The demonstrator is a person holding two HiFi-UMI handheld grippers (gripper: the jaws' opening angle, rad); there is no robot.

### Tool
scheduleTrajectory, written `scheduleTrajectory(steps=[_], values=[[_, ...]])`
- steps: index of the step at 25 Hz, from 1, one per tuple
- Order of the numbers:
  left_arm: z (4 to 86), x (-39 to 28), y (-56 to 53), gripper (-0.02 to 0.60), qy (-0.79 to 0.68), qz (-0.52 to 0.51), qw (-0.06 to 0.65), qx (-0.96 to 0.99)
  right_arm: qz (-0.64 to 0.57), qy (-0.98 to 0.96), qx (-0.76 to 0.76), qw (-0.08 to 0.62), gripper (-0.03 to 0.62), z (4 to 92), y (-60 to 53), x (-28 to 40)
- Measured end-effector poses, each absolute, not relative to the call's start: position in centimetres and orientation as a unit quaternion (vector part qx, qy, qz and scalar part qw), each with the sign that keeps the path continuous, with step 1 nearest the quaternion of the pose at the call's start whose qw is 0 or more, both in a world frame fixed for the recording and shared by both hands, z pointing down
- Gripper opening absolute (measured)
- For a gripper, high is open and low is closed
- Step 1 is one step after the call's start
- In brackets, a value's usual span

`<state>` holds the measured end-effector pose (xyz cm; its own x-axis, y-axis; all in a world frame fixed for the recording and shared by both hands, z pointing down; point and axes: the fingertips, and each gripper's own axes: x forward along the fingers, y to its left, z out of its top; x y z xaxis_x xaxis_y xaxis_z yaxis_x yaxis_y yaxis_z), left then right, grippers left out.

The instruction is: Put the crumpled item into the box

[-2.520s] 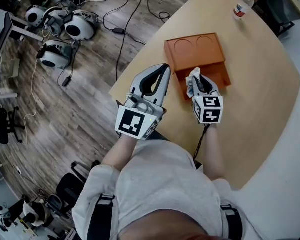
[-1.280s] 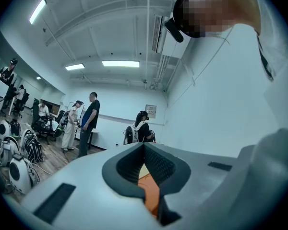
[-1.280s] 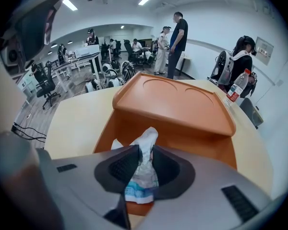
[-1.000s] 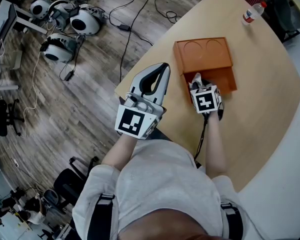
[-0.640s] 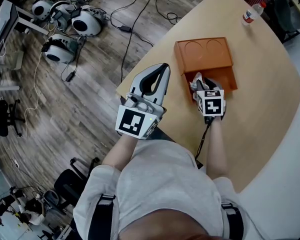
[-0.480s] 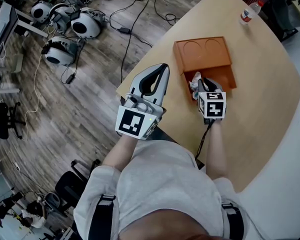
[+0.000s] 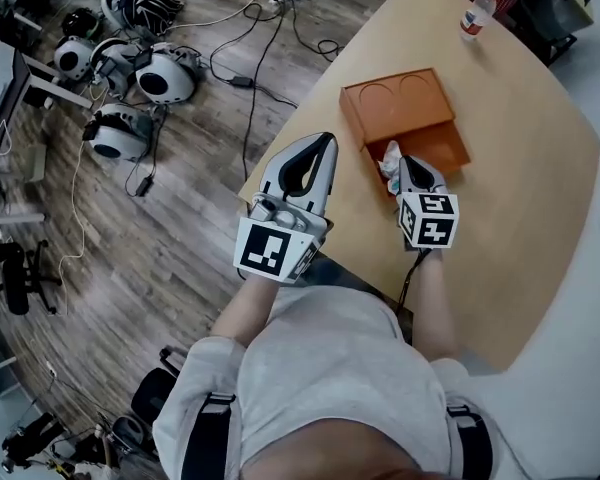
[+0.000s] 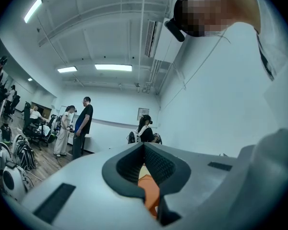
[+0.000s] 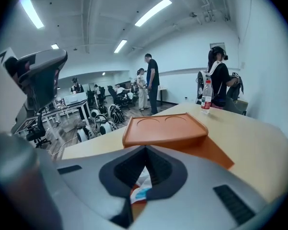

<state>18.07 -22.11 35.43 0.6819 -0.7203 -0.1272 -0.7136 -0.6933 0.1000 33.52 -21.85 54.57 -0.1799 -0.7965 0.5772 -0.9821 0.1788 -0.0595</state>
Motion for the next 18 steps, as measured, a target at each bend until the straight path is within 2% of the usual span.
scheduleTrajectory(steps=[18], values=[[33.5, 16.5, -19.4, 0.014, -0.261, -0.083, 0.015, 0.962, 0.162, -0.668, 0.718, 0.110, 0.011, 47.0, -15.9, 30.8]])
